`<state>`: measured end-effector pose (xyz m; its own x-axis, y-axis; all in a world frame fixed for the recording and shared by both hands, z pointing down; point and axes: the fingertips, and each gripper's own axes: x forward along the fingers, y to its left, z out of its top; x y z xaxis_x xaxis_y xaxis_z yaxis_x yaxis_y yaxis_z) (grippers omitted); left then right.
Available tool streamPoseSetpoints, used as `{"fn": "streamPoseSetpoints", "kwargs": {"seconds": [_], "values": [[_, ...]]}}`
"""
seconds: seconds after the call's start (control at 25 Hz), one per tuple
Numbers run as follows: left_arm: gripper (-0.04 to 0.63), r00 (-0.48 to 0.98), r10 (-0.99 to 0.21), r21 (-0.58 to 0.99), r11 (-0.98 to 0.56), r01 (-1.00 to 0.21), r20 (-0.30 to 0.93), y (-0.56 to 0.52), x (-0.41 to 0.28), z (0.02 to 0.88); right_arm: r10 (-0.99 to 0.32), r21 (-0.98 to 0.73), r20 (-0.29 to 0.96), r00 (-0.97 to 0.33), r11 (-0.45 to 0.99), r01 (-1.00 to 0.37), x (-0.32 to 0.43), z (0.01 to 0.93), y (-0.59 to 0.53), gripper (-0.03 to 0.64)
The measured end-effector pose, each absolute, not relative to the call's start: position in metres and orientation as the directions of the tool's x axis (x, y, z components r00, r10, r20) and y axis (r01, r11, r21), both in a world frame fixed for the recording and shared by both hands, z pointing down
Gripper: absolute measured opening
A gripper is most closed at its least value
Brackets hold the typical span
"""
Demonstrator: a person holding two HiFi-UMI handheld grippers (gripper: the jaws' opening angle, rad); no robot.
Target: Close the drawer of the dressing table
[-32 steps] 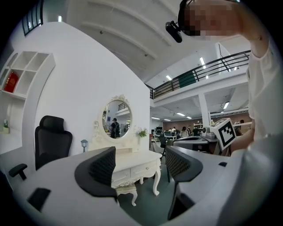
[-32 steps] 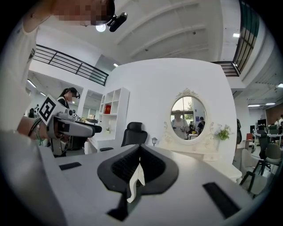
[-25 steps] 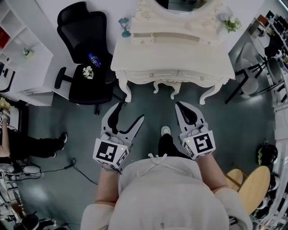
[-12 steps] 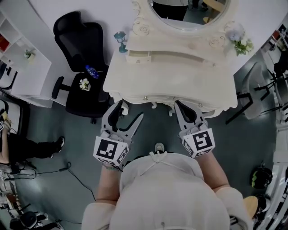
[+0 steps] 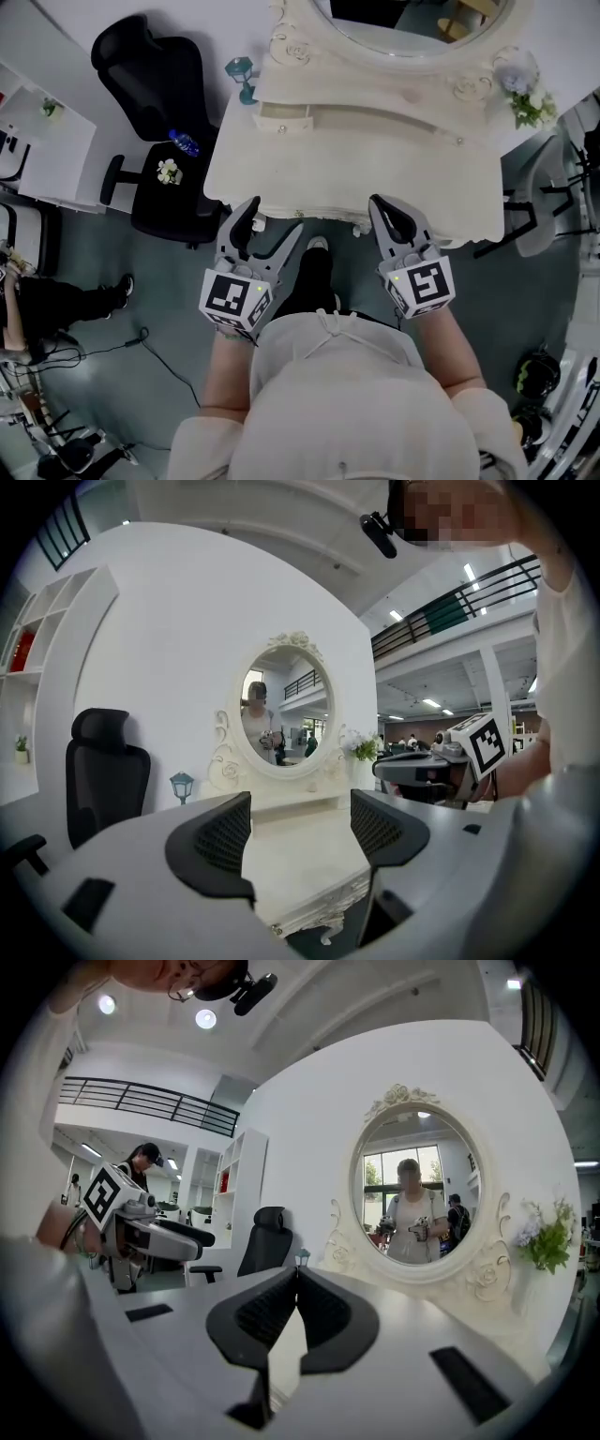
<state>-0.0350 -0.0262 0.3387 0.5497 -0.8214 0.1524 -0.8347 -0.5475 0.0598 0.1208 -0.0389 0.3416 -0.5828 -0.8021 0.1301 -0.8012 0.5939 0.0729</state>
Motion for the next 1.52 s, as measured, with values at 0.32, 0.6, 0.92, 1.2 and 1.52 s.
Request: {"fn": "streamPoseSetpoints", "kwargs": {"seconds": [0.32, 0.6, 0.92, 1.2, 1.52], "values": [[0.348, 0.561, -0.808, 0.118, -0.549, -0.828, 0.180, -0.126, -0.043, 0.379, -0.792, 0.045, 0.149, -0.592, 0.604, -0.796, 0.108, 0.364, -0.136, 0.005], [0.348, 0.559, -0.790, 0.138, -0.542, -0.829, 0.252, -0.187, -0.053, 0.429, -0.781, 0.046, 0.177, -0.599, 0.614, -0.788, 0.085, 0.389, -0.198, 0.005], [0.348, 0.536, -0.758, 0.188, -0.504, -0.843, 0.372, -0.245, -0.066, 0.508, -0.764, 0.048, 0.229, -0.603, 0.628, -0.777, 0.069, 0.428, -0.249, 0.005], [0.332, 0.516, -0.722, 0.213, -0.474, -0.854, 0.462, -0.270, -0.067, 0.559, -0.760, 0.023, 0.254, -0.598, 0.622, -0.782, 0.065, 0.452, -0.280, 0.005], [0.236, 0.460, -0.723, 0.214, -0.411, -0.886, 0.516, -0.293, -0.067, 0.587, -0.753, 0.000, 0.288, -0.592, 0.618, -0.786, 0.067, 0.474, -0.295, 0.005]]}}
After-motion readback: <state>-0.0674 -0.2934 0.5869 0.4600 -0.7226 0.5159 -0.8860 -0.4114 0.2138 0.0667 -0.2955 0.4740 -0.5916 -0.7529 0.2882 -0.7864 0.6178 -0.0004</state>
